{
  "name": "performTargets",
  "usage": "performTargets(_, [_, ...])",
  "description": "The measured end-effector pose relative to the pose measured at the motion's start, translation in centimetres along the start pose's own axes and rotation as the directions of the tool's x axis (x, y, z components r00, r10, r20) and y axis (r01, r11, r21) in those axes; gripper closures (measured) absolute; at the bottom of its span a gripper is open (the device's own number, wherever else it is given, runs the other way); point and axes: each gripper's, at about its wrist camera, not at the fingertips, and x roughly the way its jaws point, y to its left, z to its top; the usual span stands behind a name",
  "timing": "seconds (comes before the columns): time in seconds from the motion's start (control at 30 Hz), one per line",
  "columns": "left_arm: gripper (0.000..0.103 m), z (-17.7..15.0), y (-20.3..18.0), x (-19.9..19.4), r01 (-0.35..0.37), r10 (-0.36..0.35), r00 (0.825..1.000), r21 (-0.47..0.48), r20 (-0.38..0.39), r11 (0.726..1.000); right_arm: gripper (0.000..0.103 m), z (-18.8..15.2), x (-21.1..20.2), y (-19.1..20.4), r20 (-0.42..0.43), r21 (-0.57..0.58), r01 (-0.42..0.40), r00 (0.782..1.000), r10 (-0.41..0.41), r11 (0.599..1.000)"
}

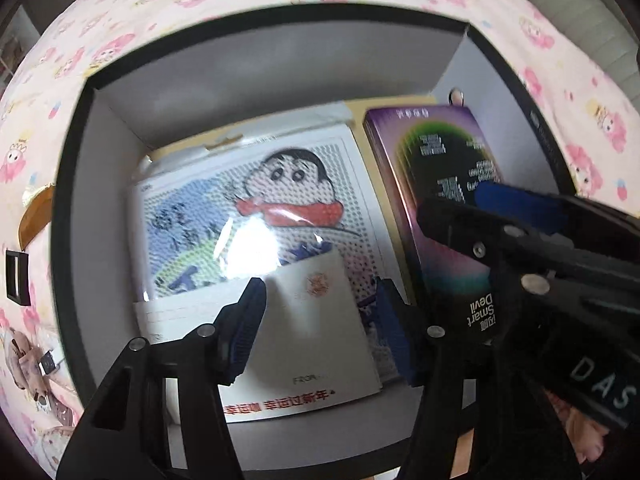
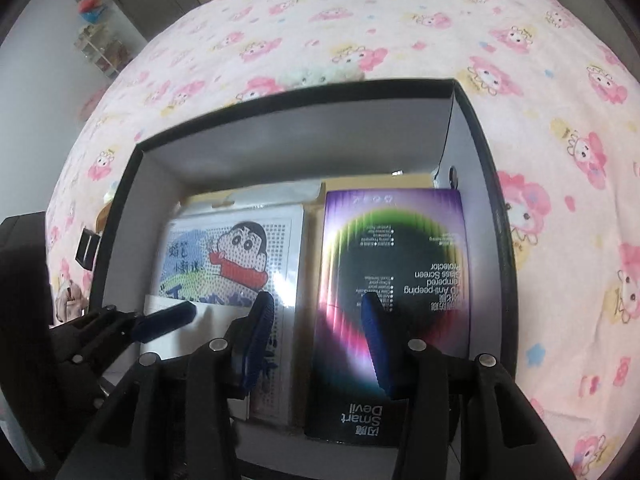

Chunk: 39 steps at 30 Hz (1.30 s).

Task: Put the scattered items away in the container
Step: 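Press the envelope down in front of the bead-art kit with both grippers, then open the left gripper and withdraw both grippers from the black box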

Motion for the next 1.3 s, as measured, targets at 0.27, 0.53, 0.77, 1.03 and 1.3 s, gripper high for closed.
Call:
performTargets(0.27, [0.046, -0.5, 1.5, 0.8, -0.049, 0.048, 0.998, -0.014, -0.029, 0.999, 0.061, -0.2, 1.1, 0.2, -0.035, 0.024, 0.001, 0.999, 0.000, 1.000])
performTargets(0.53, [0.046, -0.2, 5.3, -1.5, 0.125, -0.118, 0.991, -0.117, 0.065, 0.985, 0.062, -0.4, 1.7, 0.8, -0.040, -0.006, 0.027, 0.999, -0.027, 1.000])
performTargets(0.77, [0.046, 0.4, 6.7, -0.3, 0.073, -0.065, 0.996, -0.167, 0.055, 0.983, 0.062, 0.0, 2.5, 0.4, -0.040, 0.010, 0.065, 0.997, -0.064, 0.998])
performTargets(1.03, [0.046, -0.6, 7.1, 0.7, 0.008, -0.010, 1.000, -0.169, -0.014, 0.986, 0.059, -0.3, 3.2, 0.2, -0.087, 0.008, 0.042, 0.995, -0.041, 0.999])
performTargets(1.3, [0.046, -3.5, 7.3, -2.8, 0.077, -0.062, 0.992, -0.146, 0.106, 0.986, 0.059, -2.2, 2.2, 1.3, -0.050, -0.047, 0.113, 0.992, -0.115, 0.992])
